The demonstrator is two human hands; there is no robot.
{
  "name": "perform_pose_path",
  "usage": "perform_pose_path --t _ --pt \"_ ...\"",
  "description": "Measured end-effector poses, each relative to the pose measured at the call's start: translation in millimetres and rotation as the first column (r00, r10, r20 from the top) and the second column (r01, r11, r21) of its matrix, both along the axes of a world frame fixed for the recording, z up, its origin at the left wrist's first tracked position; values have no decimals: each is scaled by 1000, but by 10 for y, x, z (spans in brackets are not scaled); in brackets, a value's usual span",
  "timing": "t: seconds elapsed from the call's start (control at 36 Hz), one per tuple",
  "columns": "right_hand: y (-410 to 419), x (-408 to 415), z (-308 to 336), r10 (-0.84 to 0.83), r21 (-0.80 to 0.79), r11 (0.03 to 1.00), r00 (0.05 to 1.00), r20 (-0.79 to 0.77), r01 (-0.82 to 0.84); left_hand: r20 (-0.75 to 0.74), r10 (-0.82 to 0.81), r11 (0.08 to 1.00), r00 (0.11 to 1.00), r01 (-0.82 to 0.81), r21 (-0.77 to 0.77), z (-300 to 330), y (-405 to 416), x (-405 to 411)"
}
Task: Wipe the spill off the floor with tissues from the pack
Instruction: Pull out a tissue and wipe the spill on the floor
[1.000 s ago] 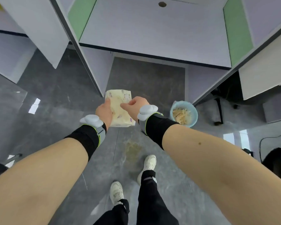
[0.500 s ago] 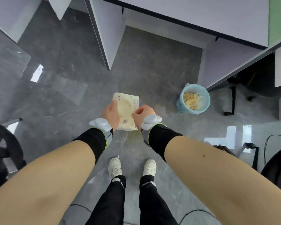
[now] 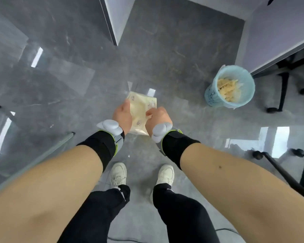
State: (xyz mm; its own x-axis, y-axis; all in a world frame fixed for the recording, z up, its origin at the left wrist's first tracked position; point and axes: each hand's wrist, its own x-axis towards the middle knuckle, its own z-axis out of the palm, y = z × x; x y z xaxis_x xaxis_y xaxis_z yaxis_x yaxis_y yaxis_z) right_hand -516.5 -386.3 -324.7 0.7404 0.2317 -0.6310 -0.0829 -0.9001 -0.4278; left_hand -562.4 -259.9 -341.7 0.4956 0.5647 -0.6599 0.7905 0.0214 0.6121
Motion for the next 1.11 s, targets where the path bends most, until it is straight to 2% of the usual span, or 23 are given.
perform_pose_path --t 0.03,0.11,0.28,0.42,0.53,0.64,0.75,0.92,1.11 --pt "-6 58 -40 3 -17 1000 1000 -5 -3 8 -4 1000 1000 4 -7 -15 17 21" --pt "-33 95 -625 11 -56 998 1000 19 -10 11 -8 1000 1000 9 -22 -612 7 -1" --pt "40 262 -1583 -5 -98 995 998 67 11 98 -56 998 994 53 34 -1537 148 144" --pt "158 411 -2184 124 -170 980 985 119 -103 148 -43 999 988 44 -3 -2138 202 341" --pt "233 536 -2614 82 -101 993 984 160 -67 132 -69 997 989 71 -11 -2557 263 530" --pt "272 660 -2869 104 -87 992 968 230 -86 145 -113 994 983 113 8 -2859 302 701" --pt "307 701 -2976 155 -132 983 960 232 -127 147 -109 994 983 112 -11 -3080 326 752" --pt "281 653 -2980 129 -112 989 950 283 -101 188 -89 996 978 89 10 -3148 354 704" --pt "203 649 -3057 1 84 996 965 263 -24 228 -46 997 973 58 -47 -3340 426 598"
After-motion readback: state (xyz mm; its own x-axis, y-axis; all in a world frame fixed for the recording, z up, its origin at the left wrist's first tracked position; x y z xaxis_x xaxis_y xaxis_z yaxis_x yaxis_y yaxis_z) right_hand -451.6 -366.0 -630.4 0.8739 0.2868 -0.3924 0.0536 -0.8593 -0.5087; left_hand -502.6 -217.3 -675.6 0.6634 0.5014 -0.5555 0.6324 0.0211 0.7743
